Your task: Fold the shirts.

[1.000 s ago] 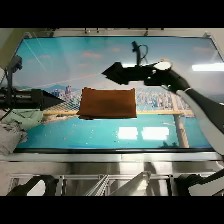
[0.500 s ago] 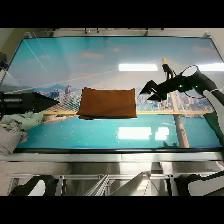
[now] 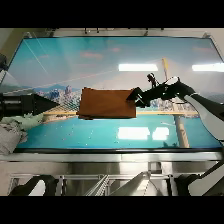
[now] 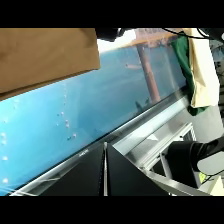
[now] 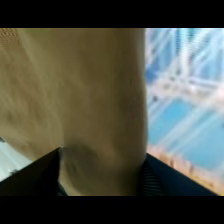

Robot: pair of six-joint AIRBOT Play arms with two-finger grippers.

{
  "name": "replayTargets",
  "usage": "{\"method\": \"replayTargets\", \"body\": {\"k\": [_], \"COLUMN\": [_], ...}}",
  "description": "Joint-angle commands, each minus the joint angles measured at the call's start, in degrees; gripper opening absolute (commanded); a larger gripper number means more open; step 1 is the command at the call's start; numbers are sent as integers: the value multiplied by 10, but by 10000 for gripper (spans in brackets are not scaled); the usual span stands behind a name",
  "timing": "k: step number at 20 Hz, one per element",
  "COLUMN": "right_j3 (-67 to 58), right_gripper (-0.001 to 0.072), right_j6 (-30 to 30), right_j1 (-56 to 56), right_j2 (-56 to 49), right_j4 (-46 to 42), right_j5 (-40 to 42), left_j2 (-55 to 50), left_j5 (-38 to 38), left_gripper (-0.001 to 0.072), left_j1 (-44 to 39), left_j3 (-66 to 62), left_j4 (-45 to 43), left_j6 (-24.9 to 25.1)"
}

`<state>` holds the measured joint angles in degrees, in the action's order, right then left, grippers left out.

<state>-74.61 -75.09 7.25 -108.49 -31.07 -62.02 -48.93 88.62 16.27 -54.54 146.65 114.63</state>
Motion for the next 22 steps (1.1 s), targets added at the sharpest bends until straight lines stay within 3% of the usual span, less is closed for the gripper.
{"method": "replayTargets", "body": {"k": [1,2,3,8,13,15,17,19,22], "right_j3": [1,0,0,-55,-180,-182,-179,-157,-68], "right_gripper": [284,59,17,16,17,17,17,17,17], "right_j6": [28,54,64,45,-92,-105,-128,-128,-118], "right_j1": [19,17,14,-80,-360,-478,-580,-638,-695], "right_j2": [-15,-12,-3,124,268,291,290,279,260], "right_j4": [52,76,87,68,-96,-115,-213,-379,-515], "right_j5": [7,-5,-11,-12,-40,-95,-188,-244,-248], "left_j2": [0,0,0,0,0,0,0,0,0], "left_j5": [10,14,17,18,18,19,19,18,4], "left_gripper": [20,20,20,20,20,20,20,20,20], "left_j1": [1,1,1,1,1,1,1,1,0], "left_j3": [0,0,0,0,0,0,0,0,0], "left_j4": [0,0,0,0,-1,-1,-1,-1,-1], "left_j6": [-3,-3,-3,-3,-2,-2,-2,-2,-3]}}
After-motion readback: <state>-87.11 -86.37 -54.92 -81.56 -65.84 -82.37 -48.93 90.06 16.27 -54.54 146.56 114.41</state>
